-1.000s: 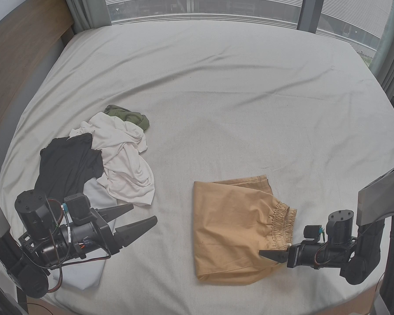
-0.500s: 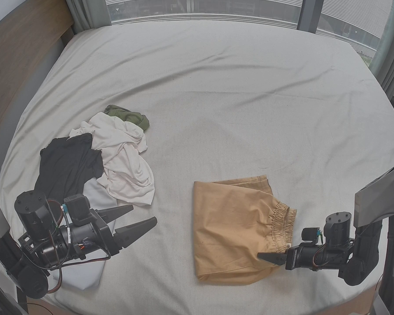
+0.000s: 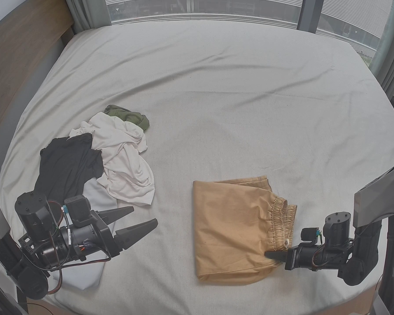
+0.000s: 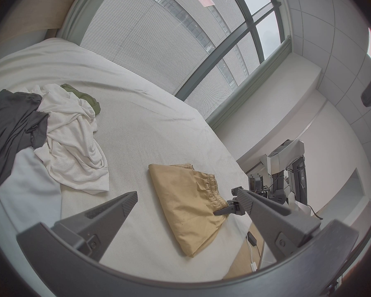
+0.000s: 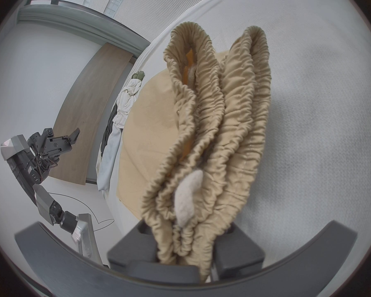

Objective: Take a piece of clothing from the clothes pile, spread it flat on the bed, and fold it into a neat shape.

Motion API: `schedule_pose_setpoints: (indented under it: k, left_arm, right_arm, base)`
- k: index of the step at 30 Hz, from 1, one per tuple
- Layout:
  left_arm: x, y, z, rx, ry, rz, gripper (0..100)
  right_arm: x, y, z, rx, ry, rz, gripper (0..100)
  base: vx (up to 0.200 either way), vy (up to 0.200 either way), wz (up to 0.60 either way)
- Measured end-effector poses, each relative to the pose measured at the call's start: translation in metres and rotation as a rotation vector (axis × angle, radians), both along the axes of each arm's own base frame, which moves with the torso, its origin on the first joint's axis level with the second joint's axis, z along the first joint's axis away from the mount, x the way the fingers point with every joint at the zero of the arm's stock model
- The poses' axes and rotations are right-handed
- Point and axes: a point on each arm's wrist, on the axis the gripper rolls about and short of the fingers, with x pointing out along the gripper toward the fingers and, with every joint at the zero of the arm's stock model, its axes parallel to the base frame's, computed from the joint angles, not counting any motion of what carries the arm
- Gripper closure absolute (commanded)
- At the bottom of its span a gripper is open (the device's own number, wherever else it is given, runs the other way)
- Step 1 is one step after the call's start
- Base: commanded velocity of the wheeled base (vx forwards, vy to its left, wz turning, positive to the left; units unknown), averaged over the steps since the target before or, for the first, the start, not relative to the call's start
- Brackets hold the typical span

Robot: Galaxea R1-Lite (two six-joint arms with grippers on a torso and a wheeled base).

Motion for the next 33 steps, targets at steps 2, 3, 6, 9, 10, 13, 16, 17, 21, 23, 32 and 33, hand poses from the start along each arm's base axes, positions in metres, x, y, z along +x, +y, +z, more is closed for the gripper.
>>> schedule_pose_setpoints:
  k: [2, 3, 6, 9, 10, 13, 16, 17, 21, 23, 32, 33]
  left_arm:
    - [0.000, 0.000, 0.000, 0.001, 0.001, 0.000, 0]
    - [0.000, 0.000, 0.000, 0.001, 0.001, 0.000, 0]
    - [-0.001, 0.000, 0.000, 0.001, 0.002, 0.000, 0]
    - [-0.001, 0.000, 0.000, 0.001, 0.001, -0.001, 0]
    - [-0.001, 0.000, 0.000, 0.001, 0.001, -0.001, 0]
    - [-0.002, 0.000, 0.000, 0.005, -0.002, -0.001, 0]
    - [-0.002, 0.001, 0.000, 0.011, -0.009, -0.002, 0]
    - [-0.003, 0.001, 0.000, 0.012, -0.011, -0.001, 0]
    - [-0.004, 0.002, 0.002, 0.011, -0.022, 0.001, 0]
    - [-0.005, 0.002, 0.004, 0.009, -0.031, 0.002, 0]
    - [-0.008, 0.004, 0.011, -0.005, -0.054, 0.006, 0]
    - [-0.008, 0.005, 0.011, -0.006, -0.055, 0.006, 0]
  right_arm:
    - [-0.001, 0.002, 0.001, 0.006, -0.002, 0.012, 100]
    - [-0.001, 0.002, 0.002, 0.009, -0.004, 0.019, 100]
    - [-0.002, 0.005, 0.006, 0.022, -0.012, 0.036, 100]
    - [-0.004, 0.007, 0.015, 0.046, -0.035, 0.052, 100]
    - [-0.005, 0.008, 0.020, 0.056, -0.047, 0.055, 100]
    - [-0.006, 0.011, 0.035, 0.085, -0.095, 0.067, 100]
    - [-0.008, 0.012, 0.051, 0.122, -0.147, 0.077, 100]
    - [-0.009, 0.012, 0.055, 0.133, -0.157, 0.080, 100]
    - [-0.011, 0.013, 0.077, 0.200, -0.210, 0.097, 100]
    - [-0.011, 0.014, 0.088, 0.233, -0.240, 0.103, 100]
    - [-0.002, 0.019, 0.117, 0.310, -0.347, 0.113, 100]
    - [0.000, 0.020, 0.120, 0.318, -0.359, 0.113, 100]
  base:
    - [0.000, 0.000, 0.00]
    - [0.000, 0.000, 0.00]
    - [0.000, 0.000, 0.00]
    - [0.000, 0.000, 0.00]
    - [0.000, 0.000, 0.00]
    - [0.000, 0.000, 0.00]
    - [0.000, 0.000, 0.00]
    - [0.000, 0.000, 0.00]
    - [0.000, 0.000, 0.00]
    - [0.000, 0.000, 0.00]
    - [0.000, 0.000, 0.00]
    - [0.000, 0.000, 0.00]
